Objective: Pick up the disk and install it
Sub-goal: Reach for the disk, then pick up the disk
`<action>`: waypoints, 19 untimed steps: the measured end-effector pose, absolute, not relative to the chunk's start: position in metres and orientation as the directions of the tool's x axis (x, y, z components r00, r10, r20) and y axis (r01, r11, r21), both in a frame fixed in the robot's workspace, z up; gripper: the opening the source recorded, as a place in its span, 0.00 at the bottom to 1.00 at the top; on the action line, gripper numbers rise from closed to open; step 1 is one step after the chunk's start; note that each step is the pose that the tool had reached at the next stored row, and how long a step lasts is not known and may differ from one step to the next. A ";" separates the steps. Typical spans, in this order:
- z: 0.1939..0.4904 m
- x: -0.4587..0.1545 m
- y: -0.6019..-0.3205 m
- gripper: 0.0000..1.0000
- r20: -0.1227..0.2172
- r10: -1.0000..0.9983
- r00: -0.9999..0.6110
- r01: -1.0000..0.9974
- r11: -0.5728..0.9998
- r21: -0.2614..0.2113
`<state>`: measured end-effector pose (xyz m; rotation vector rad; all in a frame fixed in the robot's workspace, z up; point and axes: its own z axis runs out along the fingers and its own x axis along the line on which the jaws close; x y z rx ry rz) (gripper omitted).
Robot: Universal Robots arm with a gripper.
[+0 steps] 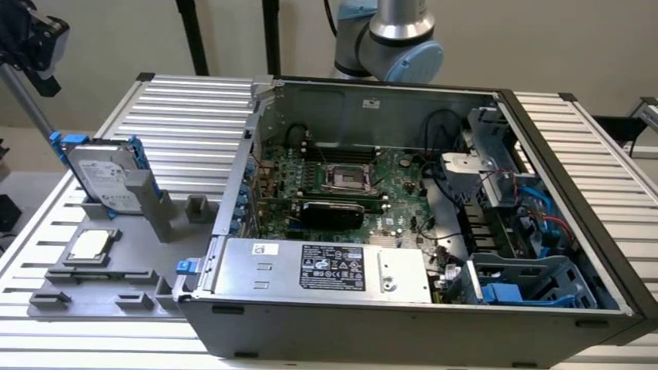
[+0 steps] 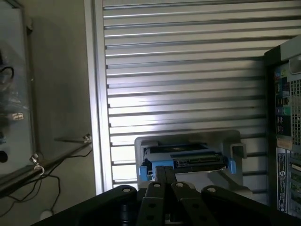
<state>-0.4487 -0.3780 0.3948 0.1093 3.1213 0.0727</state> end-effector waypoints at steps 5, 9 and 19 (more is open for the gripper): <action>0.395 -0.449 -0.378 0.11 -0.016 0.070 -0.997 0.069 0.996 0.047; 0.395 -0.449 -0.378 0.11 -0.016 0.070 -0.997 0.069 0.996 0.047; 0.395 -0.449 -0.378 0.11 -0.016 0.041 -0.999 0.040 0.998 0.047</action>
